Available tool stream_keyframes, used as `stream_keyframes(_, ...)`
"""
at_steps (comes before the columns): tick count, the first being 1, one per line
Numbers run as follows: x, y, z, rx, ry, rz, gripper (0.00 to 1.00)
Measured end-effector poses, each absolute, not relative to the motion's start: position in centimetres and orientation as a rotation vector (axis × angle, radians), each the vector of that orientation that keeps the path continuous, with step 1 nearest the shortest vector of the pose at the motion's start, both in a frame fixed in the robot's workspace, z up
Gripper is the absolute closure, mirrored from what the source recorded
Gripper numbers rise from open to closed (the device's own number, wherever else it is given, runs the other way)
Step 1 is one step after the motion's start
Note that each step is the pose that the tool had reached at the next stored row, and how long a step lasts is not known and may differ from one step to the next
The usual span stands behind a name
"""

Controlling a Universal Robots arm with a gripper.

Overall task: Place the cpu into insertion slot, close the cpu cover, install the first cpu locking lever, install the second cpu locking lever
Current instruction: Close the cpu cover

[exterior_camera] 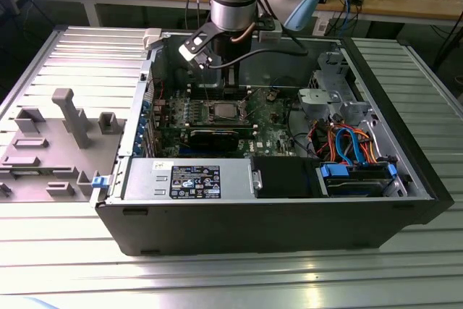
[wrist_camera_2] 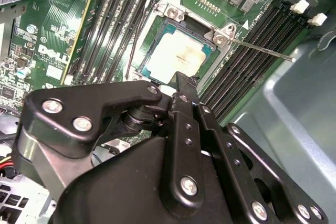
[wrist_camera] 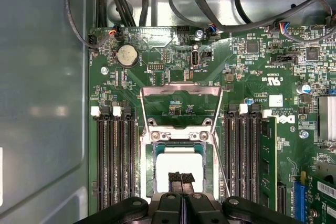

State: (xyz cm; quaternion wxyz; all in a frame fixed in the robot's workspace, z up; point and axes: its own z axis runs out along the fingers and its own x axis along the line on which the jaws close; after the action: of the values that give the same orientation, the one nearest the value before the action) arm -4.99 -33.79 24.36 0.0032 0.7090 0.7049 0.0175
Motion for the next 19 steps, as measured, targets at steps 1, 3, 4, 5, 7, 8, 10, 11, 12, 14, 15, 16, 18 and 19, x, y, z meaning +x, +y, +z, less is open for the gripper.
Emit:
stream_keyframes(1,-4.99,-33.79,24.39,2.223,2.210,0.055,0.89)
stream_keyframes(3,-4.99,-33.79,24.50,2.223,2.210,0.055,0.89)
stream_keyframes(4,-4.99,-33.79,24.56,2.223,2.210,0.055,0.89)
stream_keyframes(5,-4.99,-33.79,24.59,2.223,2.210,0.055,0.89)
stream_keyframes(7,-4.98,-33.79,24.69,2.223,2.210,0.055,0.89)
stream_keyframes(8,-4.98,-33.79,24.72,2.223,2.210,0.055,0.89)
stream_keyframes(10,-4.99,-33.80,24.81,2.223,2.210,0.055,0.89)
stream_keyframes(11,-4.99,-33.79,24.83,2.223,2.210,0.055,0.89)
stream_keyframes(12,-4.99,-33.79,24.88,2.223,2.210,0.055,0.89)
stream_keyframes(14,-4.99,-33.79,24.97,2.223,2.210,0.055,0.89)
stream_keyframes(15,-4.98,-33.79,25.01,2.223,2.210,0.055,0.89)
stream_keyframes(16,-4.98,-33.79,25.02,2.223,2.210,0.056,0.89)
stream_keyframes(18,-4.99,-33.79,25.07,2.223,2.210,0.055,0.89)
stream_keyframes(19,-4.99,-33.79,25.10,2.223,2.210,0.055,0.89)
